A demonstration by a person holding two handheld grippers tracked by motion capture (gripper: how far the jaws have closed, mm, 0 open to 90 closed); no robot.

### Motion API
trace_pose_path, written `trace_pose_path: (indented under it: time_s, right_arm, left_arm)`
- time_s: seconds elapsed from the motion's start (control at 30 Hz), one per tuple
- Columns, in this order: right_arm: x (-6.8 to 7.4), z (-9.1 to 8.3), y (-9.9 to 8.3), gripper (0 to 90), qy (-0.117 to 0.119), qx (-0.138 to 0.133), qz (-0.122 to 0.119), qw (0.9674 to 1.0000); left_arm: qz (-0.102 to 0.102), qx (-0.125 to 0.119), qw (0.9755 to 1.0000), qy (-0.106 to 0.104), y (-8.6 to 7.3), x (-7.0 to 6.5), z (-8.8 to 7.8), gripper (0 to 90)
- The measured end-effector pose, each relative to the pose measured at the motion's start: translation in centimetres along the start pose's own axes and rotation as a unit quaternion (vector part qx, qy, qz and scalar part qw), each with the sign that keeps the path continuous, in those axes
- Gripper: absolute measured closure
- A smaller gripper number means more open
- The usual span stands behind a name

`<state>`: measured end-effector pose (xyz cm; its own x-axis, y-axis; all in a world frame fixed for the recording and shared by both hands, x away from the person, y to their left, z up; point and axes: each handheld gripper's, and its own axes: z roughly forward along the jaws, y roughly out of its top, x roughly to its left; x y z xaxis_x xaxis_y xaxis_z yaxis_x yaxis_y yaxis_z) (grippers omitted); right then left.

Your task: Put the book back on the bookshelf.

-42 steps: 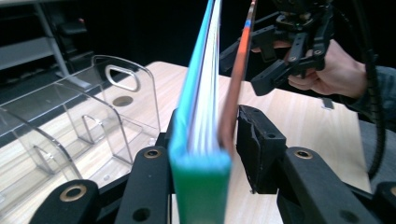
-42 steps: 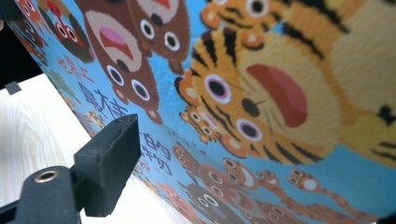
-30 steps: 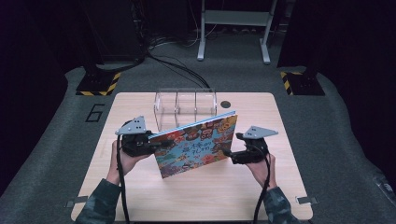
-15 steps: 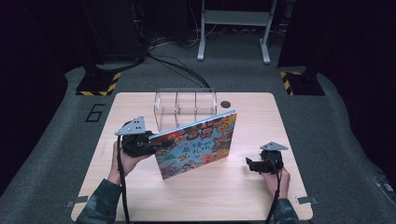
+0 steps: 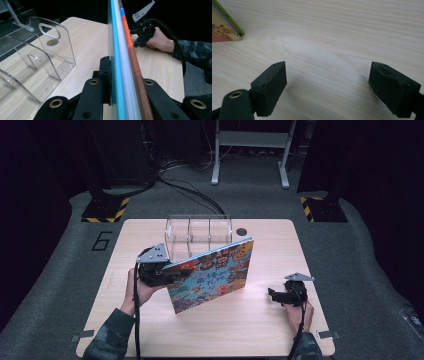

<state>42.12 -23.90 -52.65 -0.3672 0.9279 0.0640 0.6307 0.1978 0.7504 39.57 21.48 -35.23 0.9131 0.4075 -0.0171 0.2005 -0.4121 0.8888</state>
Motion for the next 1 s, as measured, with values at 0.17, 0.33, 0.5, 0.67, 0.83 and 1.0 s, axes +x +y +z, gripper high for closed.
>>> trace_pose_path:
  time_s: [0.17, 0.33, 0.5, 0.67, 0.83, 1.0]
  right_arm:
    - [-0.2, 0.0, 0.0, 14.4, 0.005, 0.001, 0.002, 1.0]
    - [-0.2, 0.0, 0.0, 14.6, 0.007, 0.0, 0.004, 1.0]
    - [-0.3, 0.0, 0.0, 14.9, 0.008, -0.002, 0.007, 0.9999]
    - [-0.3, 0.0, 0.0, 15.1, 0.006, -0.006, 0.002, 1.0]
    - [-0.3, 0.1, 0.0, 15.1, 0.006, -0.006, 0.002, 1.0]
    - [-0.3, 0.0, 0.0, 15.9, 0.005, -0.006, 0.007, 0.9999]
  left_arm:
    - [0.014, 0.012, 0.9998, 0.009, 1.5, -0.8, -0.1, 80.8]
    - [0.015, 0.013, 0.9995, 0.023, 3.0, -1.2, -0.4, 80.8]
    - [0.008, 0.01, 0.9994, 0.031, 4.0, -0.7, -1.1, 80.9]
    - [0.0, 0.002, 0.9991, 0.043, 4.4, -0.2, -2.2, 80.9]
    - [-0.008, -0.006, 0.9984, 0.055, 4.7, 0.1, -3.5, 80.8]
    - [-0.004, -0.008, 0.9977, 0.067, 4.9, 0.1, -4.6, 80.8]
